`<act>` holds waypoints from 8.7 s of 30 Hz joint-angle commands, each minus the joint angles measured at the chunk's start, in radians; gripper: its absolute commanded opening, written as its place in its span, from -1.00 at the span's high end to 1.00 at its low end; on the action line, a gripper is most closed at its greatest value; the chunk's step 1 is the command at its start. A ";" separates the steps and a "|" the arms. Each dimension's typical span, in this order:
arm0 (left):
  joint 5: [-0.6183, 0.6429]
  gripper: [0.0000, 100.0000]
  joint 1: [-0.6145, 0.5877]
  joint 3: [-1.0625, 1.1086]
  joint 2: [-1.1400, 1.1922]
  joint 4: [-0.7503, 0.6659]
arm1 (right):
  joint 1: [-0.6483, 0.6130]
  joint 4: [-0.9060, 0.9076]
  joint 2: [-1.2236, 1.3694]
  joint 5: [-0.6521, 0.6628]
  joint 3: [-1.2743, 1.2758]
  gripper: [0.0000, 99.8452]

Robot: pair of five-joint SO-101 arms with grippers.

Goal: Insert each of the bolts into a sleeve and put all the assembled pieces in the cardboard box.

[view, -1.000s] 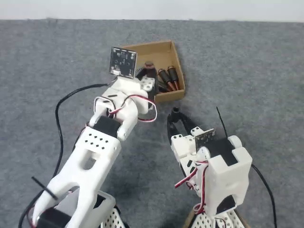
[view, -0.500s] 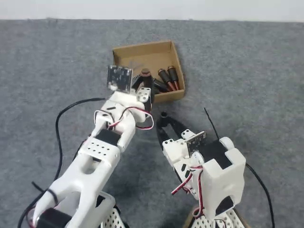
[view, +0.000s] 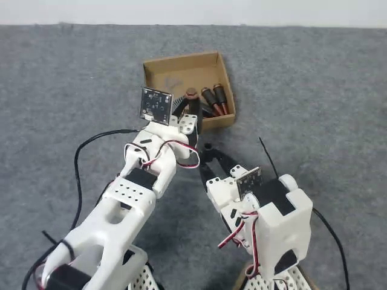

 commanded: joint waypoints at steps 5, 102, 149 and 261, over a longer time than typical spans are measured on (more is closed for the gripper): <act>-0.005 0.97 0.051 -0.013 -0.054 0.003 | -0.004 -0.002 -0.007 0.020 0.023 0.99; 0.080 0.49 -0.147 0.147 -0.706 0.543 | 0.084 -0.005 -0.010 0.020 0.002 0.99; -0.106 0.97 -0.583 0.544 -1.281 1.016 | 0.082 -0.059 -0.019 0.017 0.028 0.99; -0.104 0.97 -0.557 0.544 -1.280 1.143 | 0.140 3.432 -0.438 0.015 -1.815 0.99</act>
